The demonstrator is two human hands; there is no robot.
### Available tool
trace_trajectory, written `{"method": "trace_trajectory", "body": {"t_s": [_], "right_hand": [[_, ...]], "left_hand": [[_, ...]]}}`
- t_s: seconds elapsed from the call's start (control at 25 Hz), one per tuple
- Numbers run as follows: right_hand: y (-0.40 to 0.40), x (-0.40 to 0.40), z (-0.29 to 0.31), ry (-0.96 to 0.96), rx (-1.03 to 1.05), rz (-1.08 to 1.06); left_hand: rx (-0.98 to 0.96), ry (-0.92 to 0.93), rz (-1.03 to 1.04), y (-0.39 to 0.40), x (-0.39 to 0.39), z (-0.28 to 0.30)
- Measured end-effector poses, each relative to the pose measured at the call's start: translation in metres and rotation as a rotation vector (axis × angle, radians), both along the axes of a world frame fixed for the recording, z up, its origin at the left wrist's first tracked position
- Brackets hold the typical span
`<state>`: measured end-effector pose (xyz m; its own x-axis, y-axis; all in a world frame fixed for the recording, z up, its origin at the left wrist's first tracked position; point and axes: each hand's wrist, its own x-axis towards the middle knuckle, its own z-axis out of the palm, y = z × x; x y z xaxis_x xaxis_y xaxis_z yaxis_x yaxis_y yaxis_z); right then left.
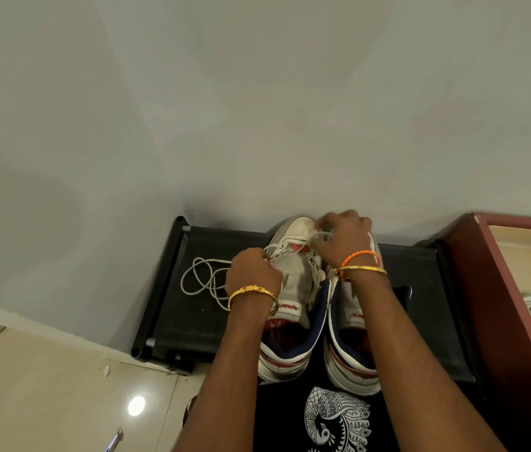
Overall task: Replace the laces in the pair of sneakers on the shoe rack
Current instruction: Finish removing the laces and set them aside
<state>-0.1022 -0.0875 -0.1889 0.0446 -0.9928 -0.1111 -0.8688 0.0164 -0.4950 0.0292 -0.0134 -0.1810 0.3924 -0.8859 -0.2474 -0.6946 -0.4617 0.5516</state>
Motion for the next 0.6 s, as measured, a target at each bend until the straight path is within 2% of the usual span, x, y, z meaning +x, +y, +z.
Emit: {"method": "trace_trajectory", "body": {"t_s": [0.08, 0.16, 0.28, 0.44, 0.52, 0.6], "right_hand": [[0.003, 0.012, 0.0, 0.103, 0.031, 0.166], [0.003, 0.017, -0.002, 0.144, 0.101, 0.22], [0.002, 0.018, -0.006, 0.167, 0.12, 0.238], [0.002, 0.012, -0.006, 0.184, 0.029, 0.185], [0.001, -0.003, -0.005, 0.144, -0.054, 0.094], [-0.001, -0.014, -0.009, 0.002, -0.074, 0.084]], "left_hand": [[-0.013, 0.015, 0.004, 0.001, 0.001, 0.0], [-0.024, 0.027, 0.003, 0.002, 0.002, 0.001], [-0.028, 0.042, 0.007, 0.001, 0.003, 0.001], [-0.016, 0.044, 0.051, 0.001, 0.003, 0.002], [-0.013, 0.056, 0.067, 0.0, 0.003, 0.002], [-0.01, 0.064, 0.056, 0.0, 0.004, 0.002]]}}
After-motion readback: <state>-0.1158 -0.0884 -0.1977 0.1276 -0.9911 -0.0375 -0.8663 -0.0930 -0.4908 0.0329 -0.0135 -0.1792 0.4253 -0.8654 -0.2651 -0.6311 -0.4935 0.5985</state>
